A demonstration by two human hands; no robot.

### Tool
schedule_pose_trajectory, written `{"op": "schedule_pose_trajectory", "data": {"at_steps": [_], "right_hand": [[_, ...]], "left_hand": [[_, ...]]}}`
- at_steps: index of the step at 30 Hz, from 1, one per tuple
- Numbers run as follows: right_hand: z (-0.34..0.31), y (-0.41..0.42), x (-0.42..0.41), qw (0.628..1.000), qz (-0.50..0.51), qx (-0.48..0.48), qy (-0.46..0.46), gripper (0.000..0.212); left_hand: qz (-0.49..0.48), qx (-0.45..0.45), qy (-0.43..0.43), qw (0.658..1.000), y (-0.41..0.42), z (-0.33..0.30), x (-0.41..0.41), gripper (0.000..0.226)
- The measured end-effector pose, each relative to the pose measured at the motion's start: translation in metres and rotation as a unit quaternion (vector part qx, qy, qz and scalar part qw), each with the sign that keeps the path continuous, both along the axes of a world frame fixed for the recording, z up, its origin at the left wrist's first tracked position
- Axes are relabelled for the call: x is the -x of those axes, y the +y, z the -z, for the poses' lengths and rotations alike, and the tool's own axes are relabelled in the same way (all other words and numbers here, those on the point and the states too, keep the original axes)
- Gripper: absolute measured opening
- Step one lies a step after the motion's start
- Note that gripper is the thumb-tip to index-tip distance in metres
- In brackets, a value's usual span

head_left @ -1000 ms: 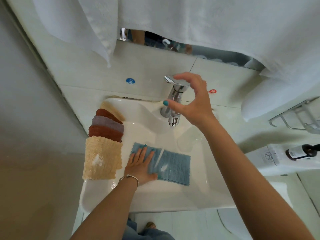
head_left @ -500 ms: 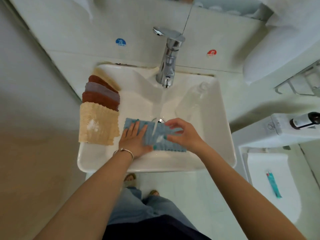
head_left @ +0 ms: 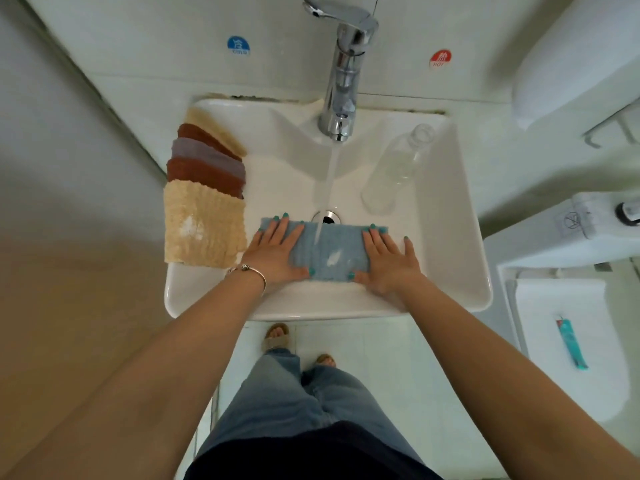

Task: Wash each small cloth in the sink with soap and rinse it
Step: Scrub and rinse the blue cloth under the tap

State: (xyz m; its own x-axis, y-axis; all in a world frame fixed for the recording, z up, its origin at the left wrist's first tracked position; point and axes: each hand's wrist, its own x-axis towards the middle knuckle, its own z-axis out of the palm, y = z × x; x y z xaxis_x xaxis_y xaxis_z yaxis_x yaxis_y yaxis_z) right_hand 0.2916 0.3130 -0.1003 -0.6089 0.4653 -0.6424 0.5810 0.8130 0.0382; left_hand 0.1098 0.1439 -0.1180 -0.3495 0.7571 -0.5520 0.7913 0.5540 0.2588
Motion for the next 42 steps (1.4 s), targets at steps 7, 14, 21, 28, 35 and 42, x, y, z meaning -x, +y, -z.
{"op": "schedule_pose_trajectory", "data": {"at_steps": [7,14,21,28,35,42], "right_hand": [[-0.012,0.023,-0.019,0.999,0.047,-0.014,0.000,0.089],[-0.003,-0.004,0.019,0.998,0.001,-0.005,0.061,0.084],[0.000,0.003,0.005,1.000,-0.001,-0.025,0.002,0.085],[-0.013,0.035,-0.040,0.995,-0.011,-0.098,-0.033,0.085],[-0.016,0.033,-0.044,0.989,-0.029,-0.140,-0.044,0.084],[-0.010,0.020,-0.025,0.999,-0.011,-0.034,0.027,0.088]], "left_hand": [[0.103,0.023,0.048,0.993,0.027,-0.004,-0.004,0.102],[0.072,0.085,0.089,0.990,-0.004,-0.015,0.018,0.099],[0.026,0.051,0.036,0.998,0.010,-0.015,0.001,0.099],[0.019,-0.027,0.012,0.999,0.029,-0.004,-0.021,0.085],[0.080,-0.011,0.058,0.995,0.026,-0.001,-0.010,0.086],[0.050,0.040,0.079,0.995,0.004,-0.013,0.018,0.090]]}}
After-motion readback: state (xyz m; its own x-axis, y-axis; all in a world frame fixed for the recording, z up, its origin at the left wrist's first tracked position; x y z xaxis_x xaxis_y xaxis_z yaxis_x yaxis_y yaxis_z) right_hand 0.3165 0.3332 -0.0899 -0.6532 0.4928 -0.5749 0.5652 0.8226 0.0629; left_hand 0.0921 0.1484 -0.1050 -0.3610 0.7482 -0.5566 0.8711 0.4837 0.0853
